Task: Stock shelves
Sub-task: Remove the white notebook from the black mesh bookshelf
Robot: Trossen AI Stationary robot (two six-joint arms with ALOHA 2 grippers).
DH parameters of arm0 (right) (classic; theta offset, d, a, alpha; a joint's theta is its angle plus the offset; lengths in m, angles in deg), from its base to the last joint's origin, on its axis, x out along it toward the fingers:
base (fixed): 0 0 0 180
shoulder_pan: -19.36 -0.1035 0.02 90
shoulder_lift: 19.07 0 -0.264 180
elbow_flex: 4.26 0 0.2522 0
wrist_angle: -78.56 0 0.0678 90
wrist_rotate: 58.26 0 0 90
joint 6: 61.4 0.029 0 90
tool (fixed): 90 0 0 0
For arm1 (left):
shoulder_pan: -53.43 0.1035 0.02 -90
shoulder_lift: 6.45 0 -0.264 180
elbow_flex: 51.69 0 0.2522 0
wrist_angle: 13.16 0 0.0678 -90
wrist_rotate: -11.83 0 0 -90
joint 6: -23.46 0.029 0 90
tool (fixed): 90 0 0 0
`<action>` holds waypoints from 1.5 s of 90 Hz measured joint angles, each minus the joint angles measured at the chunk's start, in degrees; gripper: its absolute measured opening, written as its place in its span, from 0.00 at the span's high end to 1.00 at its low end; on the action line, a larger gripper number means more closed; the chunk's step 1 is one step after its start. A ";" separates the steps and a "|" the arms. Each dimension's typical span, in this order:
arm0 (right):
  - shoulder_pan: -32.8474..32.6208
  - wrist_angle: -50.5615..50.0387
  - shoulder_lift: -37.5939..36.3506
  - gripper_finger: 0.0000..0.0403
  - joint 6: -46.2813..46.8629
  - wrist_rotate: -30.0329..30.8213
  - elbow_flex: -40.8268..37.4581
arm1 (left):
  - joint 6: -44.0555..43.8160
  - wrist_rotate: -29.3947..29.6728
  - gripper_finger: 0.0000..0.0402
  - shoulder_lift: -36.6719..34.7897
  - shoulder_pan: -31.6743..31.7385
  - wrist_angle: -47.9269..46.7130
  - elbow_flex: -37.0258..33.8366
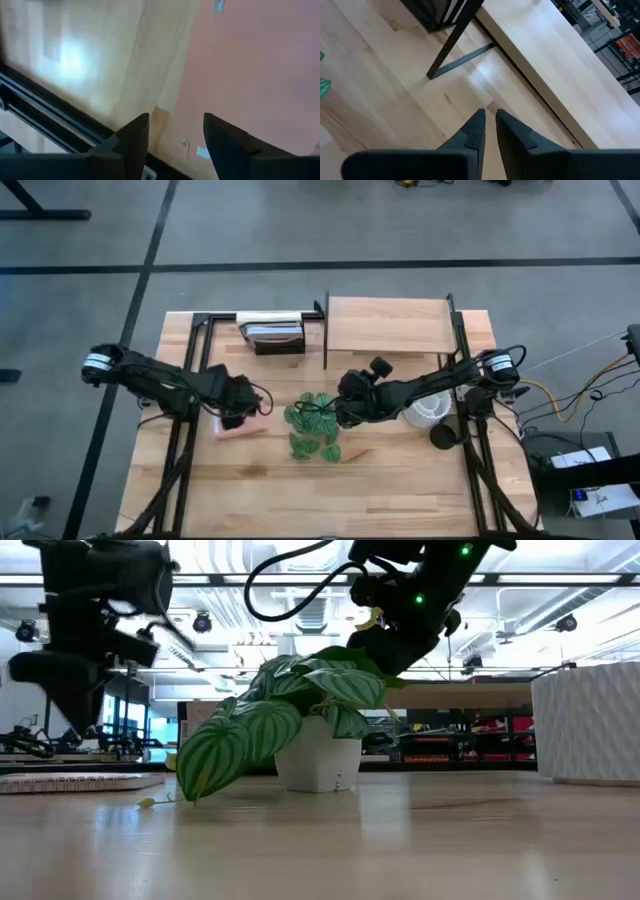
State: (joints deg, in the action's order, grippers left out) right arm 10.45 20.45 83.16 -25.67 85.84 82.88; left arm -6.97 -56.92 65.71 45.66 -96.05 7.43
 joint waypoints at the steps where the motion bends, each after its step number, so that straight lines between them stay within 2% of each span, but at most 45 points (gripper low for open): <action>1: 0.04 0.03 0.00 0.93 0.00 0.00 0.00 | 0.06 0.44 0.56 0.00 0.00 0.01 0.37; 13: 0.34 0.22 0.00 0.94 0.09 0.00 0.00 | 5.88 6.64 0.55 0.00 0.00 1.59 5.52; 26: 0.34 0.30 0.00 0.93 0.17 0.00 0.00 | 22.74 12.26 0.58 -0.53 0.00 11.64 8.00; 36: 0.34 0.34 0.00 0.92 0.16 0.00 0.00 | 36.74 13.80 0.60 -1.16 0.28 22.57 7.50; 46: 0.34 0.36 0.00 0.92 0.13 0.00 0.00 | 44.80 13.79 0.63 -1.29 1.84 27.98 7.37; 65: 0.34 0.38 0.00 0.93 0.17 0.00 0.00 | 49.49 13.25 0.68 -1.29 10.19 28.85 7.37; 84: 0.47 0.85 0.00 0.94 0.09 0.00 0.00 | 53.39 3.75 0.71 -1.29 21.41 30.54 7.37; 97: 0.49 1.33 0.00 0.93 0.04 0.00 0.00 | 56.27 1.65 0.73 -1.27 27.67 33.46 7.35; 109: 0.49 1.43 0.00 0.93 0.02 0.00 0.00 | 58.42 1.17 0.75 -1.27 31.25 37.23 7.35; 122: 0.66 1.45 0.00 0.94 0.02 0.00 0.00 | 61.83 -3.72 0.75 -0.97 33.77 40.33 7.35; 135: 0.71 1.77 0.00 0.93 0.02 0.00 0.00 | 64.34 -4.04 0.74 0.62 35.80 43.16 7.33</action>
State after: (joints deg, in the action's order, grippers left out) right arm 11.16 22.23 83.16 -25.65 85.84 82.88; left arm 57.37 -60.96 66.33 81.46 -52.89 14.75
